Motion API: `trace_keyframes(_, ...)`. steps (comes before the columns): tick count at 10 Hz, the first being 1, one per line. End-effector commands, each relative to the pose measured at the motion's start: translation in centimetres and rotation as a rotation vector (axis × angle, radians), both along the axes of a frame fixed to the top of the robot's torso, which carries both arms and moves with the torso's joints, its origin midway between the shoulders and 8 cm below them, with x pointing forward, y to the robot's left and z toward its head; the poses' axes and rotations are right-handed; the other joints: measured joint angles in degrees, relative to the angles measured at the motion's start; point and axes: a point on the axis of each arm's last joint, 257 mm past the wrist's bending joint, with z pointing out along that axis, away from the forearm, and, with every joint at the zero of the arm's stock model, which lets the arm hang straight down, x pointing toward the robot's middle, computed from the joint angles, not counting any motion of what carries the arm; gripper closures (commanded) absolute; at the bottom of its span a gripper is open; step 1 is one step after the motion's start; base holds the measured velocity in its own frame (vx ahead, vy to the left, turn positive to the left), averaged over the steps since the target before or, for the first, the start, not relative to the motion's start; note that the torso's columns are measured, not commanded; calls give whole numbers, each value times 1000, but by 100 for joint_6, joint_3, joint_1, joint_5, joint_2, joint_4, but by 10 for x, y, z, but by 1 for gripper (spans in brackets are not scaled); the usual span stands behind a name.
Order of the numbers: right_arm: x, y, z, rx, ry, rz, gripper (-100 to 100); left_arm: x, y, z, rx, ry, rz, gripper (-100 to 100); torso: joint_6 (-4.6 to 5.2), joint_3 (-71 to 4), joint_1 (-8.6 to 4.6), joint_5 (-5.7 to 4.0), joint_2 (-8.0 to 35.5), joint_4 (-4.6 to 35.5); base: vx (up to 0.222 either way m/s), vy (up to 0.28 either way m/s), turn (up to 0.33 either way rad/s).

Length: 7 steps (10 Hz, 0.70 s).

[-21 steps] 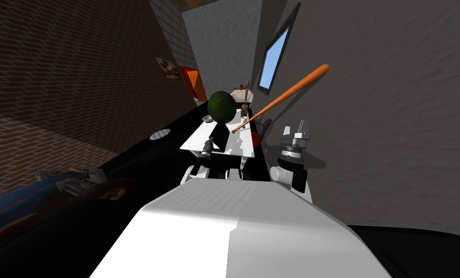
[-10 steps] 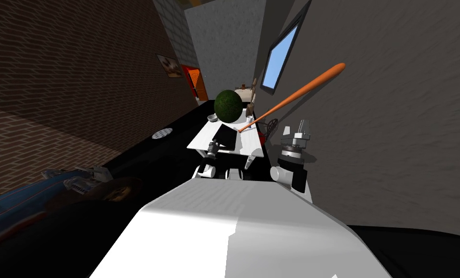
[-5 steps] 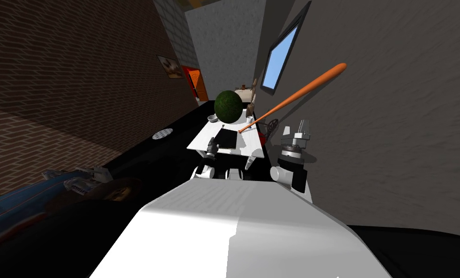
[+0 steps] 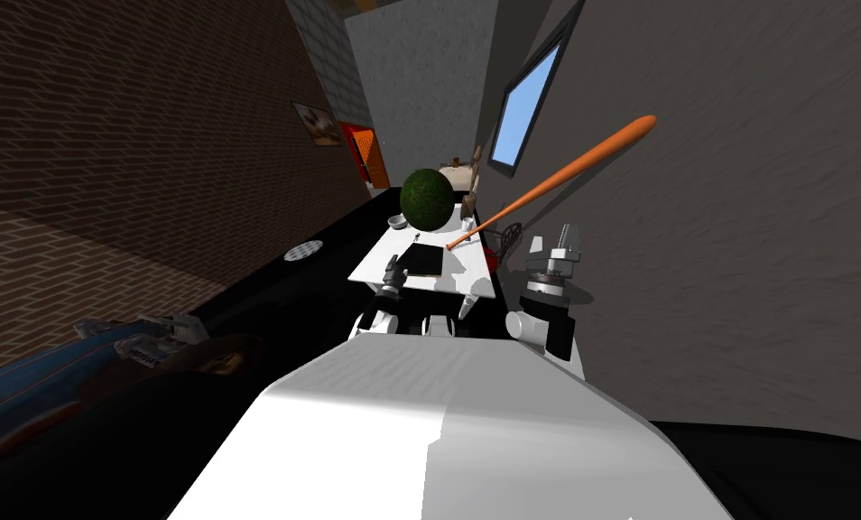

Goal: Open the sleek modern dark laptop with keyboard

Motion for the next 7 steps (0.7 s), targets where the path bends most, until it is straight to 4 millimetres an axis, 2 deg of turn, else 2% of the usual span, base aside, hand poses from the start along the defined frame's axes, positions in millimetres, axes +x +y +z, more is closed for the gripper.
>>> trace_keyframes(1,0,0,0,0,0,0,0,-2,1,6,-1,-1,0,-100,0,-2,-2,-1,-4,-3,13,-1,2)
trace_keyframes(2,0,0,0,0,0,0,0,-2,1,6,-1,1,0,0,0,-3,-1,1,-5,-7,0,0,0)
trace_keyframes(7,0,0,0,0,0,0,0,-2,1,8,-2,-4,-1,0,-2,-8,4,3,-15,-13,0,0,0)
